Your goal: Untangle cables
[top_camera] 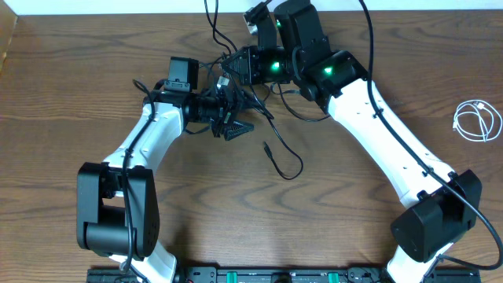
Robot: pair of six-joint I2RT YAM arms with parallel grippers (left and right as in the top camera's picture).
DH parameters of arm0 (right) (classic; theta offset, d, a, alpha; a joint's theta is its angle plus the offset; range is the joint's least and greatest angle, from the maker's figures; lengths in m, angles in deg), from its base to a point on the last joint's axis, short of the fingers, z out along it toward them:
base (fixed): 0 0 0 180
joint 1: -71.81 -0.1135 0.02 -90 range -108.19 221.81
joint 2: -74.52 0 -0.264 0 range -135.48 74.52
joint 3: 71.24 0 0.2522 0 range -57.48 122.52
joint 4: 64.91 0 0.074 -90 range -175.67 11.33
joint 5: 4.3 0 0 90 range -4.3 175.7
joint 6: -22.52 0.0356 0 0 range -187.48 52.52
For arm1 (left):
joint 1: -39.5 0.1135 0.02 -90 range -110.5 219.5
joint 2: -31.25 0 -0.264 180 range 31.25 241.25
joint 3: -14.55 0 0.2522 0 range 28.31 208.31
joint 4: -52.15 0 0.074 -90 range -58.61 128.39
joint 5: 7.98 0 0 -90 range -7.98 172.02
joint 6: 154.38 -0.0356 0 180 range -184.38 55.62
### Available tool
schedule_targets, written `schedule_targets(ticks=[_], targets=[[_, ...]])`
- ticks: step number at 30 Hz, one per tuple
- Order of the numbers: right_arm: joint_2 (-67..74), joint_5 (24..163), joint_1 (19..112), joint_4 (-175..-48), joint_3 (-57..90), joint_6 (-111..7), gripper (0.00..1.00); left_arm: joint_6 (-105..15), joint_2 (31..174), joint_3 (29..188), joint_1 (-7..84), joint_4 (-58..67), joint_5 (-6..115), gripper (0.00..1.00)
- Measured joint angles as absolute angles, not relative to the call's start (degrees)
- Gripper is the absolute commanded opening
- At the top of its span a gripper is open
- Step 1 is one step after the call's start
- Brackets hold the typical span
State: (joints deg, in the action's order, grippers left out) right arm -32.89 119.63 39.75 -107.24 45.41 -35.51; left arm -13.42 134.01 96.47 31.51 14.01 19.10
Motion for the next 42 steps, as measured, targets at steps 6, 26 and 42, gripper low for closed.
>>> schedule_targets(ticks=[6, 26, 42], targets=[[-32.89, 119.65, 39.75, -106.85, 45.41, -35.51, 0.01, 0.37, 134.03, 96.47, 31.51, 14.56, 19.1, 0.63], [-32.89, 119.02, 38.62, -105.32, 45.41, -35.51, 0.01, 5.92, 134.01, 96.47, 31.45, 19.32, 22.18, 0.07], [-32.87, 115.92, 40.15, -113.15, 45.41, -42.22, 0.01, -13.84, 134.03, 96.47, 32.32, 4.7, 62.51, 0.07]])
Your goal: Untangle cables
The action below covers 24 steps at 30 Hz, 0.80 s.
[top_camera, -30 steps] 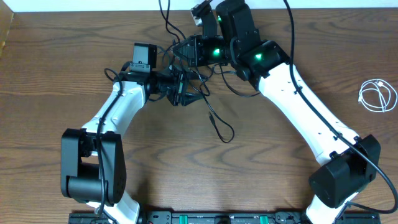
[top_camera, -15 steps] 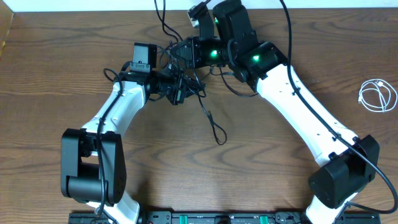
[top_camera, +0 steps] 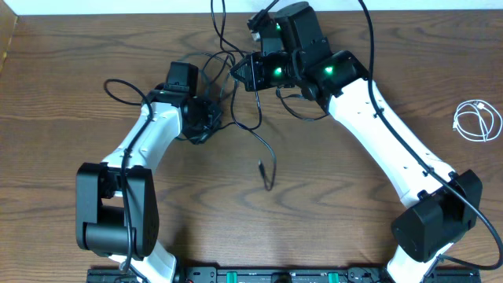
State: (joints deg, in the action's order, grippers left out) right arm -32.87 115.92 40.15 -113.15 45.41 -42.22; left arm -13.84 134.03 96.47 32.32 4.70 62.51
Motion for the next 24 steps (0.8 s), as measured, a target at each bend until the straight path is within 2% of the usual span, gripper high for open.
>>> schedule_targets(ticks=[6, 24], targets=[[-32.65, 121.95, 40.93, -113.17, 45.46, -46.14, 0.01, -14.71, 134.03, 96.47, 34.68, 4.15, 69.99, 0.07], [-18.53, 124.53, 43.45, -115.9, 45.74, -53.54, 0.01, -14.91, 134.03, 96.47, 47.21, 0.66, 73.0, 0.08]])
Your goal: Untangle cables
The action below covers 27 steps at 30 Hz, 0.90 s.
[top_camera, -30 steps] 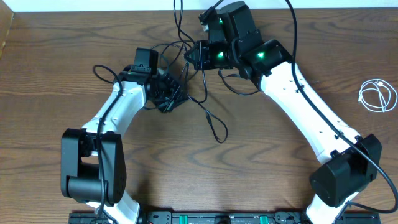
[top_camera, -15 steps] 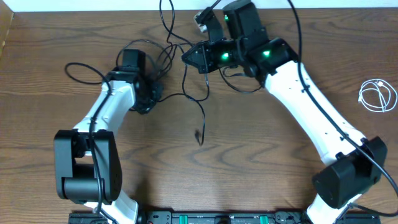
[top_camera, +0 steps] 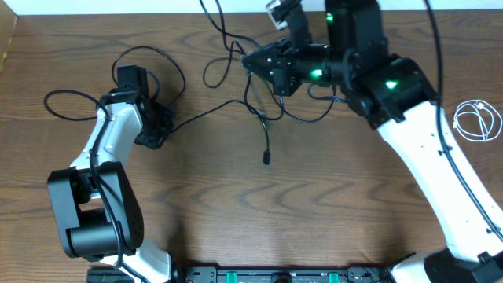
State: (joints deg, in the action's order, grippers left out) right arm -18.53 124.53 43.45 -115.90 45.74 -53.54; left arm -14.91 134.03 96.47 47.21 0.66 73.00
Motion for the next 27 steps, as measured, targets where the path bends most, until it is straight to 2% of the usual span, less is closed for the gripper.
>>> schedule_targets(ticks=[11, 20, 27], targets=[[-13.26, 124.53, 47.84, -118.17, 45.76, -56.3, 0.01, -13.09, 134.03, 96.47, 47.93, -0.39, 76.08, 0.08], [-10.47, 124.51, 53.74, -125.17, 45.76, -56.91, 0.01, -10.38, 134.03, 96.47, 47.97, -1.64, 80.3, 0.08], [-7.65, 125.05, 54.81, -127.75, 45.76, -58.99, 0.01, -10.14, 134.03, 96.47, 47.99, -1.66, 82.4, 0.08]])
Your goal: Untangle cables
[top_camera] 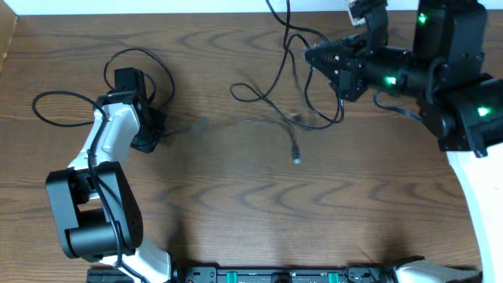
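Note:
A black cable is stretched across the table between the two grippers, blurred in its middle stretch. The left gripper sits at the left, shut on one part of it. Loops of cable lie to the left of and behind that gripper. At the back right, the right gripper is raised and shut on another part of the cable. Strands and a loop hang down from it. A free plug end dangles near the table's middle. One strand runs off the back edge.
The brown wooden table fills the view, with a pale wall strip along its back edge. The right arm covers the right side of the table. The arms' base rail lies at the front edge.
The right gripper has moved to the right with its cable, and the plug end and hanging strands have moved right with it. The cable between the grippers is drawn out longer. The left gripper has hardly moved.
Both grippers were close together on a dense tangle at the back middle. Then the left gripper stood a little to the left, with the cable loosening. Later it was far left, the right one at the back. Now they are wide apart with the cable spread out.

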Robot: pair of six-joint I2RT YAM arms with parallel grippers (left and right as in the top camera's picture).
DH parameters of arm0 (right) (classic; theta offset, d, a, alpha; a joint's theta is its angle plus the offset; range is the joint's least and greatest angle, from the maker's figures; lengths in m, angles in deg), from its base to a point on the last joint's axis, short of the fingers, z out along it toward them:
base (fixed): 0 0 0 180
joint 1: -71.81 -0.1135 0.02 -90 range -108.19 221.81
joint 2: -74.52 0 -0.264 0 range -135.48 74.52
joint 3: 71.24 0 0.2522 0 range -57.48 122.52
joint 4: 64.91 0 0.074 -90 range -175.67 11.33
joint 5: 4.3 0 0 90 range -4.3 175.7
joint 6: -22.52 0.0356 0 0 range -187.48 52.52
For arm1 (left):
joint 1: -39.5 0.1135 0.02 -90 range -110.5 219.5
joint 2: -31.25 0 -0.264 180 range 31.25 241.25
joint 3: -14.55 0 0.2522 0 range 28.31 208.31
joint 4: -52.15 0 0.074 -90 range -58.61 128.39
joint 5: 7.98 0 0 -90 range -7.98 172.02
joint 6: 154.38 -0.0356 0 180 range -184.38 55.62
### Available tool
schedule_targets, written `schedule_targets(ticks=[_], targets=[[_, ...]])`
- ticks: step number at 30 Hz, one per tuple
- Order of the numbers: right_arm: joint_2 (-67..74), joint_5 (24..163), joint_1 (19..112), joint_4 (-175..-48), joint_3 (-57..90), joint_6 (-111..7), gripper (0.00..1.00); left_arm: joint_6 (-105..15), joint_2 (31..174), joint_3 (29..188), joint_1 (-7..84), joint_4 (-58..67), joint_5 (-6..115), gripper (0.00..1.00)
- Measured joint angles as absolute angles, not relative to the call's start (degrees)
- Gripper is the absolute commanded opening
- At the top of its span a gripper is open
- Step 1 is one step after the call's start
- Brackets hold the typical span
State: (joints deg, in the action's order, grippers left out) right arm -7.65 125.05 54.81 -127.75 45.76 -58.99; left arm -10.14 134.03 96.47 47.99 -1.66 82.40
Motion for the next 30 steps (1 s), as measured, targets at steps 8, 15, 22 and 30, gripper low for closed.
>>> schedule_targets(ticks=[8, 15, 22, 30], targets=[[-5.44, 125.6, 54.88, -130.54, 46.11, -61.19, 0.01, -10.14, 134.06, 96.47, 48.02, -1.66, 83.69, 0.08], [-5.9, 123.41, 54.9, -132.77, 46.16, -62.11, 0.01, -10.14, 134.12, 96.47, 48.02, -1.66, 83.71, 0.08], [-8.96, 118.5, 55.08, -135.4, 46.33, -62.16, 0.01, -10.14, 134.14, 96.47, 48.02, -1.66, 83.71, 0.1], [-15.58, 116.92, 55.08, -136.38, 46.35, -62.16, 0.01, -9.97, 134.14, 96.47, 48.02, -1.66, 83.69, 0.12]])
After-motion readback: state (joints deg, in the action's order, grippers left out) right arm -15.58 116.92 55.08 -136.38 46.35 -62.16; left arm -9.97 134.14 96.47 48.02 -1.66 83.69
